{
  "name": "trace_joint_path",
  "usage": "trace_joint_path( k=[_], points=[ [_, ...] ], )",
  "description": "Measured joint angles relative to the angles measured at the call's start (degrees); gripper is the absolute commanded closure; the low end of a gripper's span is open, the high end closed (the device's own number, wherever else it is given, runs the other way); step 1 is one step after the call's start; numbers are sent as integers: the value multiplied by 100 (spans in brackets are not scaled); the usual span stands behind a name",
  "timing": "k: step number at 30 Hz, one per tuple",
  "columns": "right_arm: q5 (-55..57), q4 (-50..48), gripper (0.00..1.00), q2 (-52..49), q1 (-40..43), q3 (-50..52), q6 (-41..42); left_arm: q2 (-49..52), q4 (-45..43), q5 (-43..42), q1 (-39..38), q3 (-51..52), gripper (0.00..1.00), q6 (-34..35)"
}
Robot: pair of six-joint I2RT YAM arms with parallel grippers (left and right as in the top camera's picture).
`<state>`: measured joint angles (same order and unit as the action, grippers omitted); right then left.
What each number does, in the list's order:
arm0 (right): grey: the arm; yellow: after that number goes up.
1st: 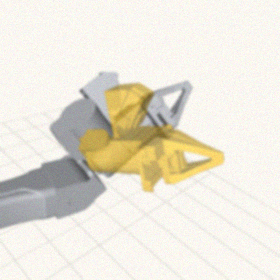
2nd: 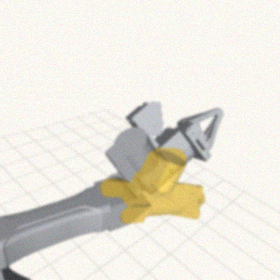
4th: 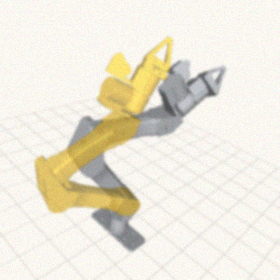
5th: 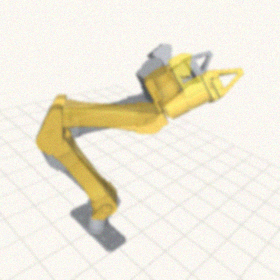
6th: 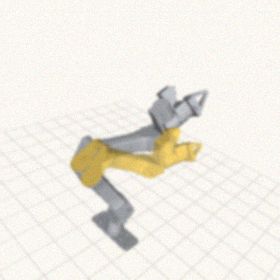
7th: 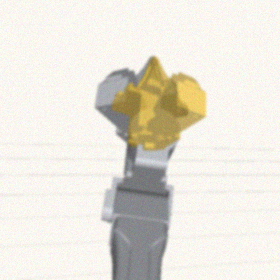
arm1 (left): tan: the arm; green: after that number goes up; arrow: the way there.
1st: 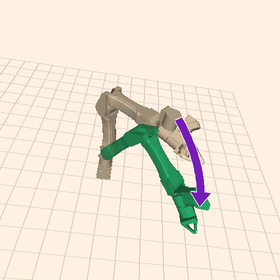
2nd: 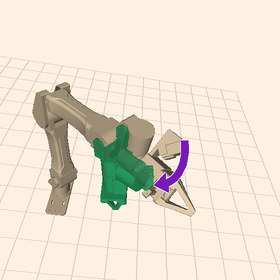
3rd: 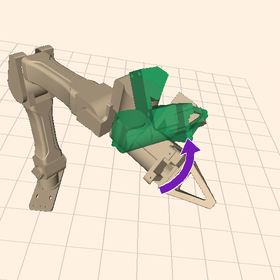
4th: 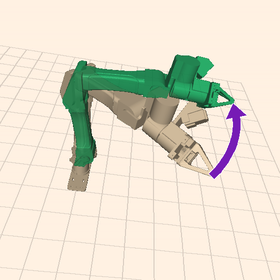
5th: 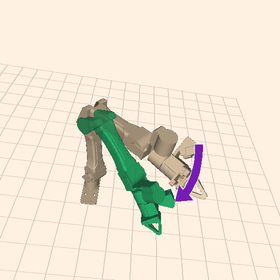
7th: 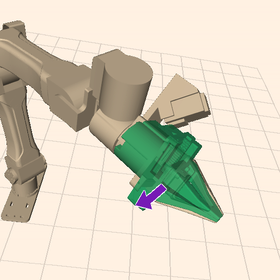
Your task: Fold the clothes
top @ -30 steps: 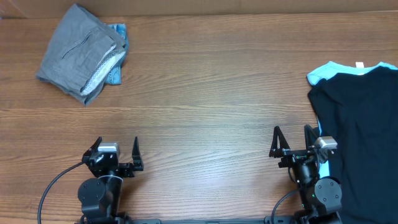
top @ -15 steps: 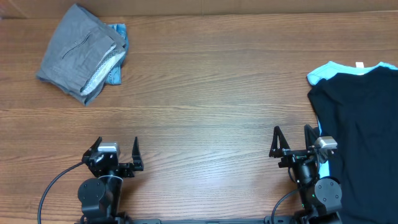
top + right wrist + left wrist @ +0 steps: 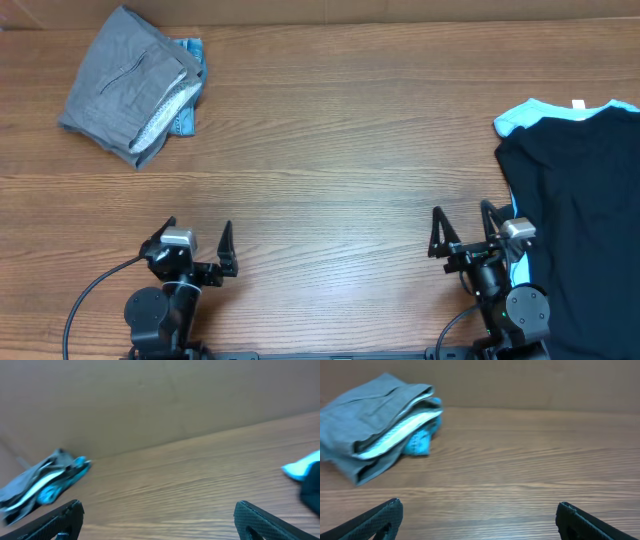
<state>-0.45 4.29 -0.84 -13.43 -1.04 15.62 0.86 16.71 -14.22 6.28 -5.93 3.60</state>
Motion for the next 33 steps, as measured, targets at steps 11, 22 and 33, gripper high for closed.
trace_joint_path(
  k=[11,22,33],
  points=[
    [-796,1305,0,-326,0,-796,603,927,656,-382,0,-1770,0,306],
    [-837,3650,0,-3167,7,-3960,691,4682,2927,-444,0,-5285,0,378],
    [-800,5182,0,-6369,103,-7355,98,6166,3932,-1303,0,-7355,0,323]
  ],
)
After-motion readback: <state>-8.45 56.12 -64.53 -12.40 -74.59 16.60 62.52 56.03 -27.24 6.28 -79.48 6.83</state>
